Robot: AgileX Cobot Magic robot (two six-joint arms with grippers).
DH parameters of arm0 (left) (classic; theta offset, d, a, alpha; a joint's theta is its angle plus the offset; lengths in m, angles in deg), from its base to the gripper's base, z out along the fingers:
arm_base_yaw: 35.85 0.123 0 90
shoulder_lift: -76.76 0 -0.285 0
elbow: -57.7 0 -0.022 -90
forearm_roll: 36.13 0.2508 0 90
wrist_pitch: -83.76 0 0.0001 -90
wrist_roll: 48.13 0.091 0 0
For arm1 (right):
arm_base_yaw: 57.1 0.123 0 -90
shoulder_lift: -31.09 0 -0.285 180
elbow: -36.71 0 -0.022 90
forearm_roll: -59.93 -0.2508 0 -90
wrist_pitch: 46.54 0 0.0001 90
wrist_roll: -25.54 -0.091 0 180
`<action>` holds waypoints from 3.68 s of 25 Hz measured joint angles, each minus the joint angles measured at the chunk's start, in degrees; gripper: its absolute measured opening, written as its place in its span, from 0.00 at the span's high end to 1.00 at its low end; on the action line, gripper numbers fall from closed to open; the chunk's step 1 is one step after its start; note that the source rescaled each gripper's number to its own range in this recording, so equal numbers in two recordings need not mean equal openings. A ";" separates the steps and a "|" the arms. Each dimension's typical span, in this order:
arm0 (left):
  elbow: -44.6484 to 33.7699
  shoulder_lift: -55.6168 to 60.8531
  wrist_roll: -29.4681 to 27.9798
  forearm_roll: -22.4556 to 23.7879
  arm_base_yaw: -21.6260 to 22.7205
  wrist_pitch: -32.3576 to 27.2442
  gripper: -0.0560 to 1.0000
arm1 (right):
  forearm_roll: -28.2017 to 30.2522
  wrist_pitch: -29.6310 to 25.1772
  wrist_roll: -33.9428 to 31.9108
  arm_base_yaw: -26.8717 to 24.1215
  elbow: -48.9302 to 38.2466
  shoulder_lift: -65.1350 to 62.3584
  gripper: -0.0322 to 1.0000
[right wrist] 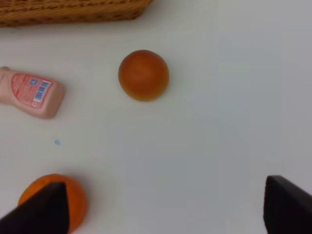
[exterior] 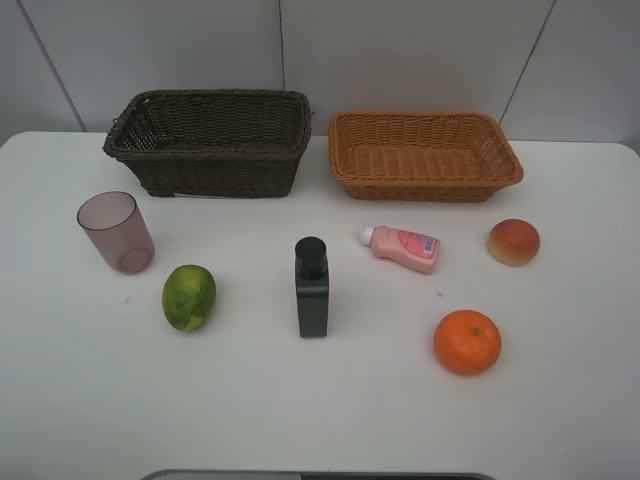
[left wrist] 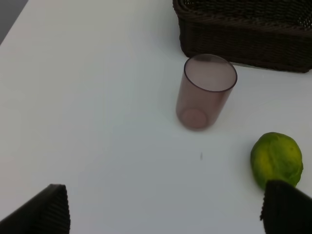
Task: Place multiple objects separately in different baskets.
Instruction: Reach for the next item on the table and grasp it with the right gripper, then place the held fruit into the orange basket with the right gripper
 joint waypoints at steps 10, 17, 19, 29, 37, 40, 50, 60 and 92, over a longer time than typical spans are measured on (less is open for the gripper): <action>0.00 0.00 0.00 0.00 0.00 0.00 0.00 | -1.73 0.76 -0.04 9.88 7.63 27.31 0.19; 0.00 0.00 0.00 0.00 0.00 0.00 0.00 | -5.86 6.70 -0.04 11.13 10.28 40.01 0.19; 0.00 0.00 0.00 0.00 0.00 0.00 0.00 | -6.74 8.76 -0.04 11.16 10.41 43.11 0.19; 0.00 0.00 0.00 0.00 0.00 0.00 0.00 | -2.89 12.84 -6.09 11.16 15.74 53.71 0.19; 0.00 0.00 0.00 0.00 0.00 0.00 0.00 | -0.15 12.56 -6.46 7.72 17.28 55.84 0.19; 0.00 0.00 0.00 0.00 0.00 0.00 0.00 | 1.09 13.27 -6.50 5.78 17.28 55.84 0.19; 0.00 0.00 0.00 0.00 0.00 0.00 0.00 | 1.64 19.75 -6.50 2.90 17.34 61.45 0.11; 0.00 0.00 0.00 0.00 0.00 0.00 0.00 | 3.47 23.96 -7.26 2.90 17.34 66.53 0.05; 0.00 0.00 0.00 0.00 0.00 0.00 0.00 | 5.39 25.98 -9.07 4.01 17.80 70.77 0.57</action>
